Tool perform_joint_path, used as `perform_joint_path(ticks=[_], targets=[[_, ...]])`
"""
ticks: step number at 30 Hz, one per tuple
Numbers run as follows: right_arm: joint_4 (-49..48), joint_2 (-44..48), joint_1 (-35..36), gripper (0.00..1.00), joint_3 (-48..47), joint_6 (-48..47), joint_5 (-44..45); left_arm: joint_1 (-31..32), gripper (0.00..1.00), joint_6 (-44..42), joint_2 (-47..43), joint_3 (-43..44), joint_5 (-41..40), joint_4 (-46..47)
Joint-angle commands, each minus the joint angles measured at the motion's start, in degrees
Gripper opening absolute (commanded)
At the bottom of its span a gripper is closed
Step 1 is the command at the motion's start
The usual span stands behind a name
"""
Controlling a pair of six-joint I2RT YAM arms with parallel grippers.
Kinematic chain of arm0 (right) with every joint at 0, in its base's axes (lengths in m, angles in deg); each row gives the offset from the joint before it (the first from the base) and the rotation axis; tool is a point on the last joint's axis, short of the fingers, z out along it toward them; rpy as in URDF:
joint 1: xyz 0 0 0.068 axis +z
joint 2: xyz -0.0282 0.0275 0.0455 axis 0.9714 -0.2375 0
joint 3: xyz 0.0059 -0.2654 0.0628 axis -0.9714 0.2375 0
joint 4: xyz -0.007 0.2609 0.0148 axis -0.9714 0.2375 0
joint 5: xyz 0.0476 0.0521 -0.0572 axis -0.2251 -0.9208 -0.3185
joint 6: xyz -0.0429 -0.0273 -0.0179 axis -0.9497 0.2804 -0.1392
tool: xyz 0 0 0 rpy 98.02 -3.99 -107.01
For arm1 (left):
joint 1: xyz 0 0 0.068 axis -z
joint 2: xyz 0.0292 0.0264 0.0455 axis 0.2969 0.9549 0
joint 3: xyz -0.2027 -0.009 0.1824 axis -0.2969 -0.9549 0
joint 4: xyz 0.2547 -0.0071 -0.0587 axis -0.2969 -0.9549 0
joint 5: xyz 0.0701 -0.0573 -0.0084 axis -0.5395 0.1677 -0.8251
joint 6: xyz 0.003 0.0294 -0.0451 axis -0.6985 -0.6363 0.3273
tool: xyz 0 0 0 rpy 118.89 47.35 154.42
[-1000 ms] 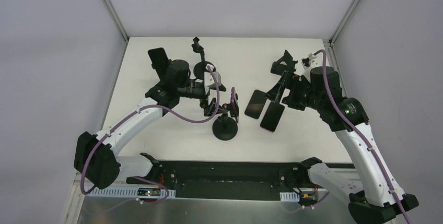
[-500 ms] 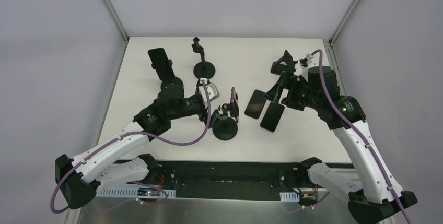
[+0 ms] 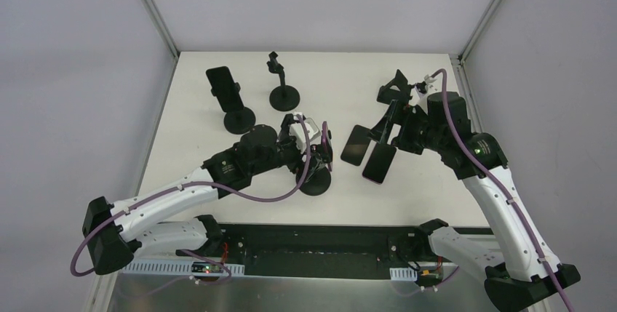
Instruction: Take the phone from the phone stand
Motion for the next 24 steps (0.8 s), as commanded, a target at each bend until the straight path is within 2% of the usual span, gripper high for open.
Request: perform_joint_path(ticks=[1,8,24], targets=[[-1.19,0.34,-0.31,0.88,0.52,-0.78,-0.42,0.75,0.99,1.96,1.12,3.37,-1.46,3.65],[-1.29,-0.24,-0.24,0.88,0.46,-0.96,-0.59,1.21,0.99,3.88,2.89,4.12,-1.81,6.06],[-0.69,-1.06,-0.30,0.88,-0.71,-1.83,-1.01,1.76,0.99,2.46,8.65,4.67,-2.28,9.59]])
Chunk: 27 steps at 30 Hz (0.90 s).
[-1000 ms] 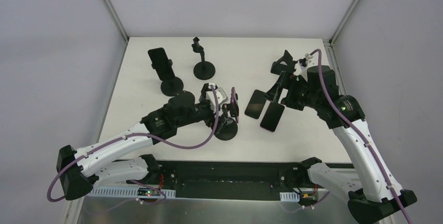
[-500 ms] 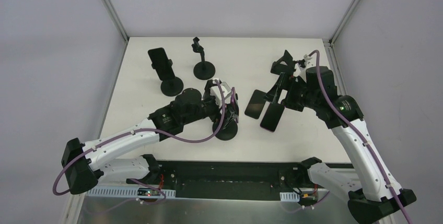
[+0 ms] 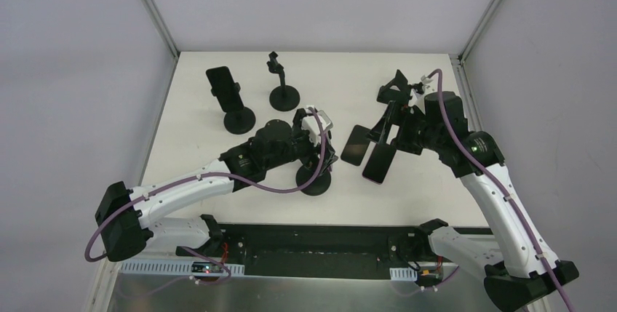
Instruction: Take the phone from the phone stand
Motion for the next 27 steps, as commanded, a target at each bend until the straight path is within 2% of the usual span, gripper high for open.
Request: perform_joint_path(ticks=[1,4,8,10,15,20,23,27], targets=[[-0.63,-0.55,-0.29,0.88,-1.53,-1.14,-0.99,0.62,0.99,-0.77,0.38,0.82,-0.30,3.21],[-0.71,-0.62,-0.25,0.88,-1.70,-1.10,-0.99,0.65,0.98,-1.30,0.33,0.08,-0.03,3.46],[-0.71,-0.85,-0.25,0.88,-1.87,-0.97,-1.46,0.60,0.86,-1.89,0.70,-0.33,2.53,3.57],[-0.71,-0.85,-0.31,0.88,-1.92,-0.97,-1.57,0.66,0.84,-1.51,1.21,-0.42,3.21,3.56],[-0.55,-0.33,-0.29,0.88,-1.78,-0.93,-1.53,0.63,0.95,-0.51,1.64,-1.04,2.88,3.65],[-0.52,0.15,-0.25,0.88,-1.21,-0.81,-1.34,0.63,0.95,-0.69,1.68,-1.93,2.57,3.87],[-0.53,0.48,-0.32,0.88,-1.03,-0.71,-1.22,0.58,0.92,-0.84,1.71,-2.27,2.91,3.91],[-0.59,0.77,-0.27,0.88,-0.78,-0.53,-1.09,0.59,0.79,-1.05,1.60,-2.26,3.35,3.87]])
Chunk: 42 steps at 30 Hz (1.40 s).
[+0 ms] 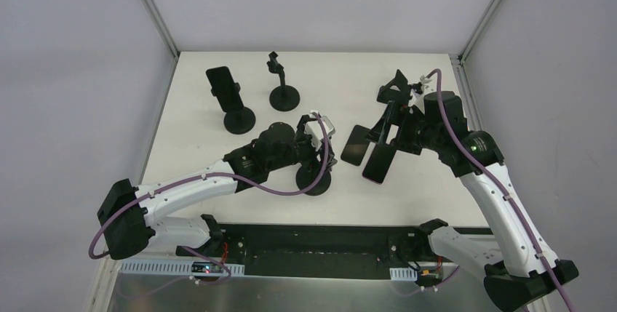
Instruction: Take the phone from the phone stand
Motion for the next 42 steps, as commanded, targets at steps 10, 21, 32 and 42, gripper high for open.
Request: perform_joint_path(ticks=[10,21,32,42], targets=[[-0.69,1.76,-0.26,0.88,-0.52,-0.39,0.85,0.18,0.00,-2.85,-1.26,-0.05,4.91,2.27],[-18.92,7.83,-0.25,0.99,9.71,-2.21,-3.14,-3.72,0.00,-7.79,-3.93,-1.89,22.88,2.34],[-45.05,9.74,-0.05,0.99,22.56,-8.17,-24.87,-10.43,0.00,-9.78,-1.48,0.27,40.01,2.21],[-43.78,8.20,14.74,0.99,23.33,-21.96,-13.84,-10.82,0.00,-9.21,1.43,2.28,42.92,2.17]])
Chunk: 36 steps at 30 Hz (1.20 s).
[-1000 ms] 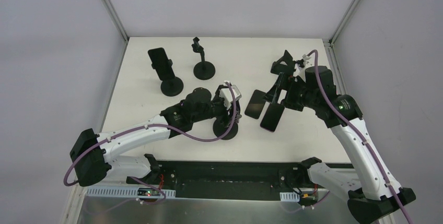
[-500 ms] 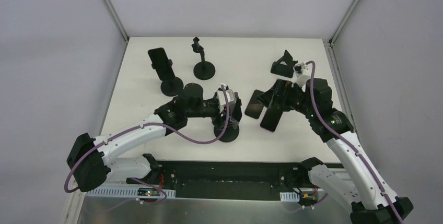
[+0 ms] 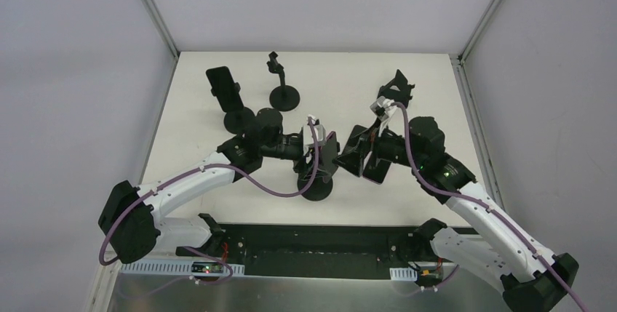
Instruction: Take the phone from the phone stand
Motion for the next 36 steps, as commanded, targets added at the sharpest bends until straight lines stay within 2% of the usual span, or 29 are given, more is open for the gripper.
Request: perform_joint_path(ticks=[1,11,28,36], targets=[[-3.98,-0.01,5.48,0.99,0.48,-7.87,6.06,-0.56,0.00,0.90,0.73,2.70,5.30,2.19],[-12.21,-0.59,9.61,0.99,4.55,-10.03,16.01,-0.54,0.00,-1.72,1.48,1.09,4.94,2.19],[-15.87,0.31,12.55,0.99,6.69,-10.87,11.86,-0.54,0.00,-4.51,3.91,1.41,2.11,3.68],[-15.71,-3.43,13.23,0.98,4.63,-11.46,16.37,-0.54,0.00,-3.84,4.77,2.19,2.91,3.68]])
